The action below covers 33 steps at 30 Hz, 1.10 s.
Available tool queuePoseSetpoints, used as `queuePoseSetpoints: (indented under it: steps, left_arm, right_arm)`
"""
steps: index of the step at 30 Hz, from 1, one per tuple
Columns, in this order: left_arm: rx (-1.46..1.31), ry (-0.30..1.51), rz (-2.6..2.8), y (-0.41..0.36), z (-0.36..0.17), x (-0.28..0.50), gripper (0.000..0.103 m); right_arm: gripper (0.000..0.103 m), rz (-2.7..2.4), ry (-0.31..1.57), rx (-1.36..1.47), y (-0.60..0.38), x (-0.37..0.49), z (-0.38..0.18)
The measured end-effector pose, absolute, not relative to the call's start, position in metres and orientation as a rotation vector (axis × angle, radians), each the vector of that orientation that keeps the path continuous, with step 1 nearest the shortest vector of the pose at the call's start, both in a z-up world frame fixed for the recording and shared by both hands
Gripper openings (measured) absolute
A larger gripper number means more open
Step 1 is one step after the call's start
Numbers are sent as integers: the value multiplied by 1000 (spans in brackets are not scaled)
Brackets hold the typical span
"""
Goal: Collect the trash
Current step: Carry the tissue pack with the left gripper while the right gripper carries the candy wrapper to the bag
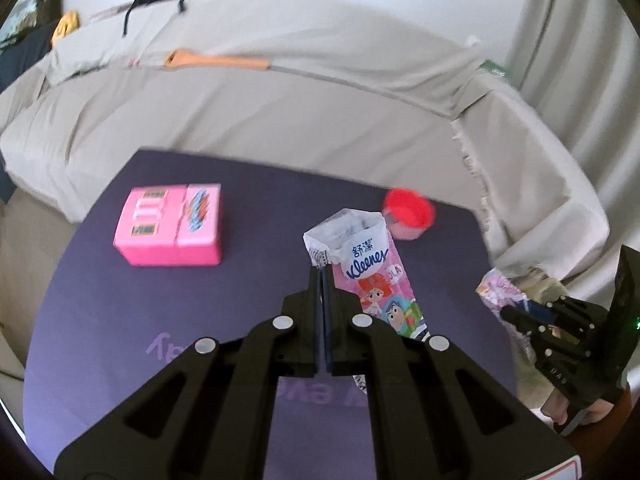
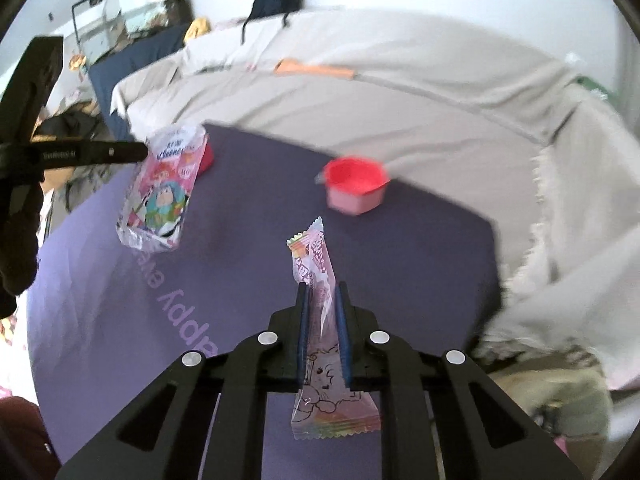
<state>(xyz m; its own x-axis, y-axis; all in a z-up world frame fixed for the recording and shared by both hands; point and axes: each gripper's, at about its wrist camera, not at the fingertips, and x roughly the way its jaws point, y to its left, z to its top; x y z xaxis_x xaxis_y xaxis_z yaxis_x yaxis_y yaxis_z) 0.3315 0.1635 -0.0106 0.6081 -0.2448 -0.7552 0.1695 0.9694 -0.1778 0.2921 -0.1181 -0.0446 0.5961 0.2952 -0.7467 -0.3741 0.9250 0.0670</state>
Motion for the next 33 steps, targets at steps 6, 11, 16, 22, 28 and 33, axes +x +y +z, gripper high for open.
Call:
queuePoseSetpoints:
  steps: [6,11,16,22,28,33]
  left_arm:
    - [-57,789,-369,108,34,305,1]
    - [-18,746,-522,39,57,283,1]
    - [41,734,-657,-33,60,262,1]
    - [86,780,-771,-109,41,246,1]
    - [81,870,-863,-173,-2,239,1]
    - [106,917,-885,-205,-38,241,1]
  right_arm:
    - [14,253,767,-92,-175,252,-2]
    - [14,128,726,-43,-237,206,14]
    - [14,-11,710,23,-305,161,18]
    - [14,-132,692,103,-371,114,13]
    - [14,-193,693,151,-406,90,0]
    - [14,-206,696,199,-416,86,-12]
